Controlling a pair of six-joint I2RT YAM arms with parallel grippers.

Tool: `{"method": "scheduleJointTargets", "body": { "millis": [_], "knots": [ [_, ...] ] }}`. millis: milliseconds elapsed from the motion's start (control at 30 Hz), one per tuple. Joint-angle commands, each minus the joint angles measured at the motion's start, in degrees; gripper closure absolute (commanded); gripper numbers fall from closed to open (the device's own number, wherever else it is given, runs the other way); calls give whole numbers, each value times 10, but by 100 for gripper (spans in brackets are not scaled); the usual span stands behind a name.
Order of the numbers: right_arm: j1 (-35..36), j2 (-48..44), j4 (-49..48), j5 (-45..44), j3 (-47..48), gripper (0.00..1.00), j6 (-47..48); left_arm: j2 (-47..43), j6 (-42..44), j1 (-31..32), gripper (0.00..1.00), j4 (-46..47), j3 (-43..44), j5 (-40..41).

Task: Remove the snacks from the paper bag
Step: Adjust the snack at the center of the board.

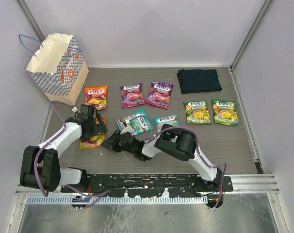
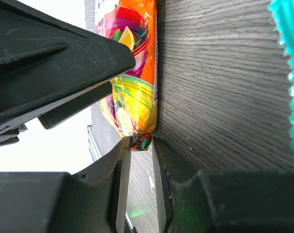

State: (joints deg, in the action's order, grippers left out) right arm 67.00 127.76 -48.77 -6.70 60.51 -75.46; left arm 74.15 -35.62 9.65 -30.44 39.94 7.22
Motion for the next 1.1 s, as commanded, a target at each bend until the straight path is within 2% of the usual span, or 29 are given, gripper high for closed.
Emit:
{"method": "scheduleJointTargets", "body": {
  "millis": [0,200,300,567,967,1067],
  "knots": [
    [5,17,26,-2,-2,71,0,5,-11,0,2,9,-7,0],
    [5,19,18,3,-6,86,5,6,-10,0,2,9,-7,2],
    [5,8,15,5,-20,89,12,12,-8,0,2,11,-7,5],
    [11,-58,41,7,-68,89,70,27,-9,0,2,12,1,20],
    [25,-86,64,29,-90,81,124,73,-6,-1,2,6,8,43],
    [27,-93,67,35,-96,91,137,86,-6,-1,2,2,14,47]
  ]
}}
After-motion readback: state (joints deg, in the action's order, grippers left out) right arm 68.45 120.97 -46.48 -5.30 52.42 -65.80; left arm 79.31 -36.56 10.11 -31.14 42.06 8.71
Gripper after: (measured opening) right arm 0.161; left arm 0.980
